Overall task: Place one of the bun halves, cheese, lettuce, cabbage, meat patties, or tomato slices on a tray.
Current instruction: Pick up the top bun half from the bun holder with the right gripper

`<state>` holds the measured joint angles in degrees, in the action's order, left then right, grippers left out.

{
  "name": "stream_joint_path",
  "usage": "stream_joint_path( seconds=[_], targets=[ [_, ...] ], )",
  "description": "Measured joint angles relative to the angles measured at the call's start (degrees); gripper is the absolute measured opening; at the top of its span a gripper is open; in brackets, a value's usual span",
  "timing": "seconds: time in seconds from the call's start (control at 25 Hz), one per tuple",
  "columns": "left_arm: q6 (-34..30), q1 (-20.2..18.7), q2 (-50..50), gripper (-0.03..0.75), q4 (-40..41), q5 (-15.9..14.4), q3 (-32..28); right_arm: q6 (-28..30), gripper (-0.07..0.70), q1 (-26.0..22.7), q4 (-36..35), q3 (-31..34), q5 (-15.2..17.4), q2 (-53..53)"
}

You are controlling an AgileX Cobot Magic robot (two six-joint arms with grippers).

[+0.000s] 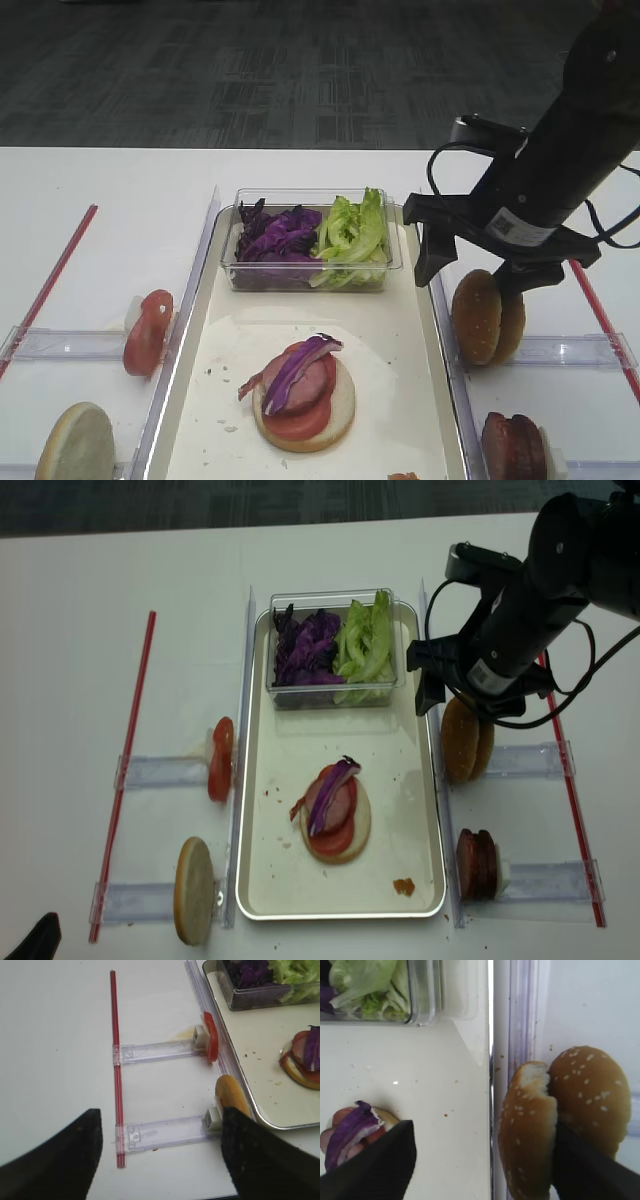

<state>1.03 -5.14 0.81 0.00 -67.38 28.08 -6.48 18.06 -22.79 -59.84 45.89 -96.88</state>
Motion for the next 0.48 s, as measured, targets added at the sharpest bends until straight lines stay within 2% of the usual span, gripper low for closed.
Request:
stream_joint_path(
  seconds=[0.48],
  targets=[
    [0.0, 0.0, 0.0, 0.468, 0.0, 0.0, 0.0, 0.43, 0.548, 0.0, -0.63, 0.0, -0.14, -1.02]
  ],
)
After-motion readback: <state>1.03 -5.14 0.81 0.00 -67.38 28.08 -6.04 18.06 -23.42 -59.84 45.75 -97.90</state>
